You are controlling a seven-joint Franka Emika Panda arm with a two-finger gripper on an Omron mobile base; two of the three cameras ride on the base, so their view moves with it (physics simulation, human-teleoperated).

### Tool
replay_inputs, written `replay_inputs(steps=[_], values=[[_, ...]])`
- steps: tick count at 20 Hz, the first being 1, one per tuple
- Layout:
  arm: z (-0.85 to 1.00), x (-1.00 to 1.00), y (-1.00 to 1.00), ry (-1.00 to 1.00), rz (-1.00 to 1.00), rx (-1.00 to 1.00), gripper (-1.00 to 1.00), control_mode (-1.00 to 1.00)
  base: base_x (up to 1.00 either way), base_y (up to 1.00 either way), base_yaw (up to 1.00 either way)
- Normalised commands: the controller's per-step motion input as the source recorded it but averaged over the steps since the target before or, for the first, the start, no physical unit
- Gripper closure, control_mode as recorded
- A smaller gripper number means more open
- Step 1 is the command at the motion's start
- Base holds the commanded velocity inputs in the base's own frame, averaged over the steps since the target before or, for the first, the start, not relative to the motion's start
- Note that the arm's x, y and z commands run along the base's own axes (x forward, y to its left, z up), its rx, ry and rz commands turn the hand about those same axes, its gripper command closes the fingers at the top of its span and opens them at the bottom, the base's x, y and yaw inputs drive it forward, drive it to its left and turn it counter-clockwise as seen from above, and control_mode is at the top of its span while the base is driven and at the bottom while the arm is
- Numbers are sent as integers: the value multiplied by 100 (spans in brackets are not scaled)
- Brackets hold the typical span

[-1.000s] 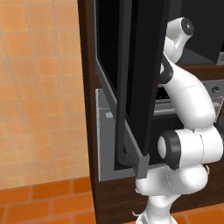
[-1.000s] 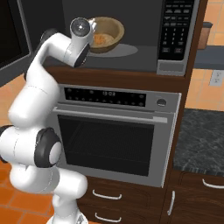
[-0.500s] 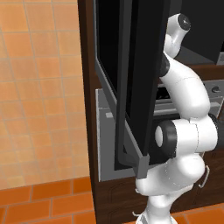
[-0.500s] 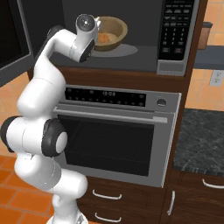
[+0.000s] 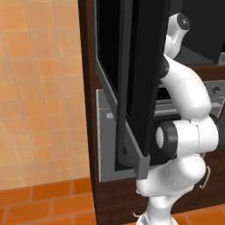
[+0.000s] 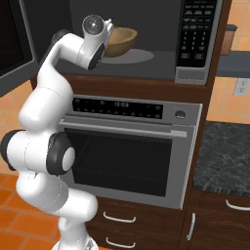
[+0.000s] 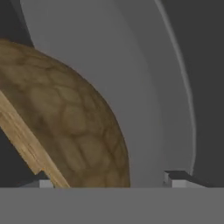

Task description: Open the microwave, place the bowl with waffle inside the microwave, then close the microwave door and turn it on.

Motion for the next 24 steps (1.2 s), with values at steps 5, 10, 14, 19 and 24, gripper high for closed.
replay_inputs(steps=[5, 10, 14, 19, 24], values=[[0, -18, 0, -18, 0, 0, -100, -100, 0, 0, 0], [12, -46, -14, -23, -4, 4, -100, -100, 0, 0, 0], [37, -69, -20, -1, -6, 1, -100, -100, 0, 0, 0], [72, -99, -21, 3, 0, 0, -100, -100, 0, 0, 0], [7, -95, -29, 0, 0, 3, -100, -100, 0, 0, 0]])
